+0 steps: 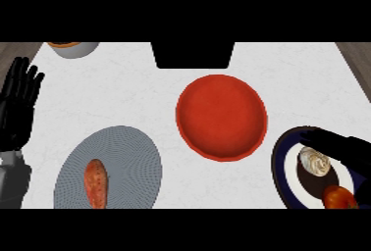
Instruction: Pick the cupcake from the plate and place it in the bowl
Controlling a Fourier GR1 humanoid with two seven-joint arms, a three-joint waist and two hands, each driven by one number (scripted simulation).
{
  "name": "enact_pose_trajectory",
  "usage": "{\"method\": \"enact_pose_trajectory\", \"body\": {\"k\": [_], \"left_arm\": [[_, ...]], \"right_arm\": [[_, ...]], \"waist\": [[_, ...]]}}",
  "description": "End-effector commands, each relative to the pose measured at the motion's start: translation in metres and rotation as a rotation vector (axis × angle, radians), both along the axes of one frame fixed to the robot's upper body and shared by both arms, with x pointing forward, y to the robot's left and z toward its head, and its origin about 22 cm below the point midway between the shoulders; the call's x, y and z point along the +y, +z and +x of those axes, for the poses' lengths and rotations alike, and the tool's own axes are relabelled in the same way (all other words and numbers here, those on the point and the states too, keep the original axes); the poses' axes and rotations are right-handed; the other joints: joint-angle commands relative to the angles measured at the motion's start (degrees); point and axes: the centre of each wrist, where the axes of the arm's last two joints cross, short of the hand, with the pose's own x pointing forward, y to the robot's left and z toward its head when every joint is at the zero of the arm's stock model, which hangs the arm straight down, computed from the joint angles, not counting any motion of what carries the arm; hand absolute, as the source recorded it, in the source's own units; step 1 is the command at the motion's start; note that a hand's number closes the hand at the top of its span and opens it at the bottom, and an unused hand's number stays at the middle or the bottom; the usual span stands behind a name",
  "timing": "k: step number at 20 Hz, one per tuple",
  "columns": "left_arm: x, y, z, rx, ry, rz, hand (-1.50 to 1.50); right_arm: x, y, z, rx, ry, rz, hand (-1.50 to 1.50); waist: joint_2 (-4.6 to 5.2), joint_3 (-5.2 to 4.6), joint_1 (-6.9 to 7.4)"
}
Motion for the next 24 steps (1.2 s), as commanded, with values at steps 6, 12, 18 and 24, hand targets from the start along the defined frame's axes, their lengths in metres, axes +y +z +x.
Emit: {"method": "enact_pose_trajectory", "body": {"k": [6, 12, 18, 24], "left_arm": [[0.001, -0.006, -0.003, 0.006, 0.001, -0.003, 0.00], [-0.004, 0.001, -0.003, 0.008, -0.003, -0.006, 0.00], [-0.004, 0.000, 0.002, 0.020, 0.003, 0.006, 0.00], [-0.022, 0.001, 0.006, -0.023, -0.060, 0.001, 0.00]], "right_arm": [[-0.005, -0.008, 0.001, 0.021, -0.073, -0.014, -1.50], [-0.001, -0.031, 0.004, -0.055, 0.000, 0.037, 1.50], [0.005, -0.052, 0.018, -0.098, 0.017, 0.063, 1.50], [-0.060, 0.011, 0.061, -0.118, -0.116, -0.025, 1.50]], "waist": [[0.03, 0.24, -0.16], [0.02, 0.26, -0.14], [0.16, 0.28, 0.16], [1.20, 0.51, 3.40]]}}
